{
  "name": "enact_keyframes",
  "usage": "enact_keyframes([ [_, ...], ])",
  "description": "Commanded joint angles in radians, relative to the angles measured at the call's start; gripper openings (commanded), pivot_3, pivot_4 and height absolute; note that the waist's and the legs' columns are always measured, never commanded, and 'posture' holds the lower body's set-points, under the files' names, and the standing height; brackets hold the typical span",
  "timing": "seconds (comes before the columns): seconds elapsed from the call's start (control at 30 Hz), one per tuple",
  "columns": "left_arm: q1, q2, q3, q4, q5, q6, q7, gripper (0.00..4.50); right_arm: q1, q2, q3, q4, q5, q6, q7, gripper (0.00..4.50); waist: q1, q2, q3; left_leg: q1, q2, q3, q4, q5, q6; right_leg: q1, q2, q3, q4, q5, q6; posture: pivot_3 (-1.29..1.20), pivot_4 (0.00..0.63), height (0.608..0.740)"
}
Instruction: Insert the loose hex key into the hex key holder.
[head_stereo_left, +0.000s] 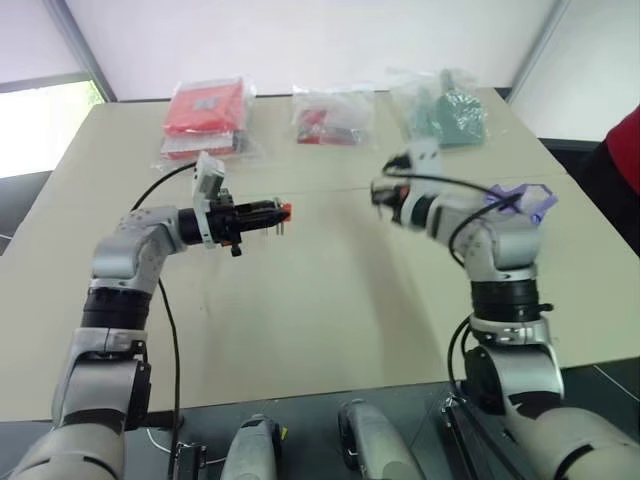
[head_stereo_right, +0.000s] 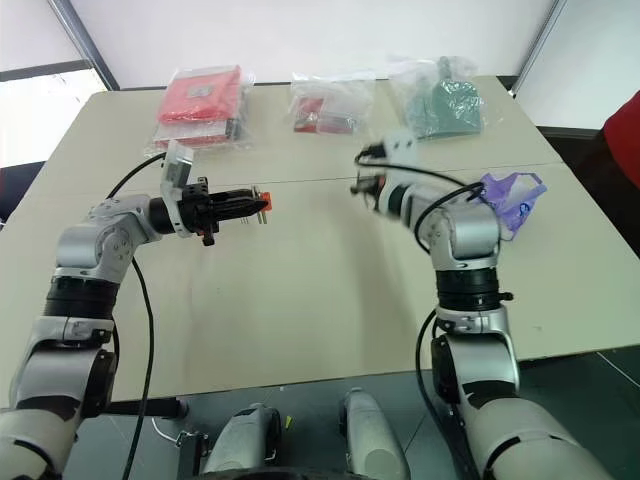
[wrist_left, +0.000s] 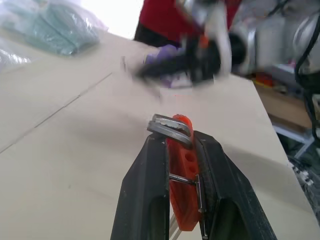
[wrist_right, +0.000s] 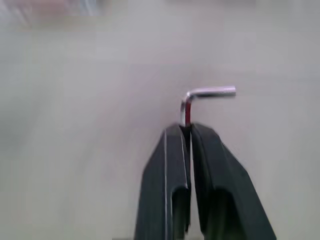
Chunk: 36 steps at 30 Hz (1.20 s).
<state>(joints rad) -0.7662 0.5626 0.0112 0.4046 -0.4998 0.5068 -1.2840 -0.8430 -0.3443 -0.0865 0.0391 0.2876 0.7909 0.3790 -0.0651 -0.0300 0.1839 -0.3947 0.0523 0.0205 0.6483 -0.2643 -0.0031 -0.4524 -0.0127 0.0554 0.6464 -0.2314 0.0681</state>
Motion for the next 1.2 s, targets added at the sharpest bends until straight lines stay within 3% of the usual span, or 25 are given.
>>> enact_keyframes([
  [0.03,-0.098,-0.026,-0.004,0.08,0.006,-0.008,-0.037,0.16,0.009,0.028,-0.005,-0.096,0.051,-0.19,0.096,0.02,0.0,0.0,0.0,0.0,0.0,0.0,0.0,0.0,0.001,0.0,0.0,0.0,0.0,0.0,0.0,0.0,0.15,0.74],
  [0.1,-0.147,-0.047,-0.009,0.126,0.017,-0.014,-0.052,0.16,-0.005,0.101,-0.061,-0.135,0.144,-0.2,0.09,0.02,-0.002,0.0,0.0,-0.003,0.0,0.0,0.0,-0.001,0.001,-0.003,0.0,0.0,0.0,0.0,0.0,0.0,0.15,0.74],
  [0.37,-0.287,-0.11,-0.009,0.225,0.025,-0.012,-0.106,0.16,-0.009,0.227,-0.061,-0.183,0.232,-0.248,0.044,0.02,-0.002,0.0,0.0,-0.009,0.0,0.0,0.004,0.0,0.001,-0.011,0.0,0.0,0.004,0.0,0.0,0.0,0.15,0.74],
  [1.2,-0.352,-0.178,0.042,0.279,0.028,-0.079,-0.077,0.16,0.1,0.246,0.045,-0.283,0.26,-0.235,0.009,0.02,-0.001,0.0,0.0,-0.01,0.0,-0.001,0.004,0.0,0.001,-0.011,0.0,0.0,0.005,0.0,0.0,0.0,0.15,0.74],
])
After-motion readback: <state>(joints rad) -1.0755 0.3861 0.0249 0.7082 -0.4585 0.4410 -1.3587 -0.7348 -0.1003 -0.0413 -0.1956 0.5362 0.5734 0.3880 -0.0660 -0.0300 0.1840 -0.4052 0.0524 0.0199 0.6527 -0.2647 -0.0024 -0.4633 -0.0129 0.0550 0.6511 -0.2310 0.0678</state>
